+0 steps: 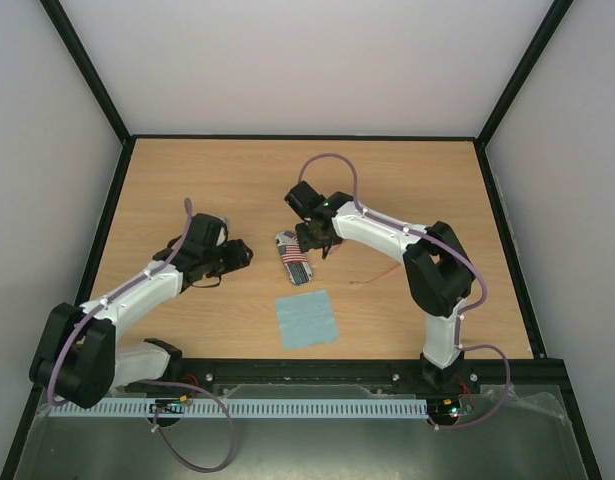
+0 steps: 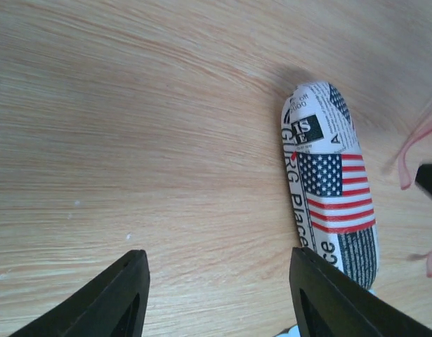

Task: Organize the sunglasses
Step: Adjust the sunglasses case at the center of the board, then pick up the sunglasses case from the center of the board.

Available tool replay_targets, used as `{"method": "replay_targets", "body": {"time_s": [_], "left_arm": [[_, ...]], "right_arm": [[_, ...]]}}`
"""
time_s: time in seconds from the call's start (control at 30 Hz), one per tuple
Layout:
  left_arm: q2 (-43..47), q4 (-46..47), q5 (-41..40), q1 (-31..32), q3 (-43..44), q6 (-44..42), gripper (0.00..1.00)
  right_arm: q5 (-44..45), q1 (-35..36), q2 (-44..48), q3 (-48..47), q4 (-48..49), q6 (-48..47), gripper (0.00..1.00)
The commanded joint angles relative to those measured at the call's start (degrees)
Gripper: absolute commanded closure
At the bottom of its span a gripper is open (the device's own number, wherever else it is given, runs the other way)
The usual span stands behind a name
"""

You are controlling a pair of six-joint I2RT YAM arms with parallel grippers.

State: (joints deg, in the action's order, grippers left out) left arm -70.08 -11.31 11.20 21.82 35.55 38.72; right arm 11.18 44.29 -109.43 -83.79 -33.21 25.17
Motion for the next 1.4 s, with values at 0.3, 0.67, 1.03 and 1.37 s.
{"method": "replay_targets", "body": {"time_s": [0.3,0.67,1.03,1.37], "left_arm": [[-4.7,-1.0,0.4,5.0,4.2,-0.4,0.01],[-7.6,-3.2,-1.6,6.6,7.8,0.2,0.01],[-16.3,-3.2,-1.9,11.8,13.5,-1.6,0.00],[-24.8,-16.5,-15.8,18.4,26.4,-4.8,0.01]], "right_arm": [[-1.4,-2.2,-4.0,1.2,-1.1,0.2,0.46],[-6.5,0.4,-0.3,8.7,3.1,2.4,0.46],[-4.7,0.4,9.6,13.2,2.4,4.7,0.44],[-6.2,-3.0,30.9,28.4,3.0,7.7,0.40]]}}
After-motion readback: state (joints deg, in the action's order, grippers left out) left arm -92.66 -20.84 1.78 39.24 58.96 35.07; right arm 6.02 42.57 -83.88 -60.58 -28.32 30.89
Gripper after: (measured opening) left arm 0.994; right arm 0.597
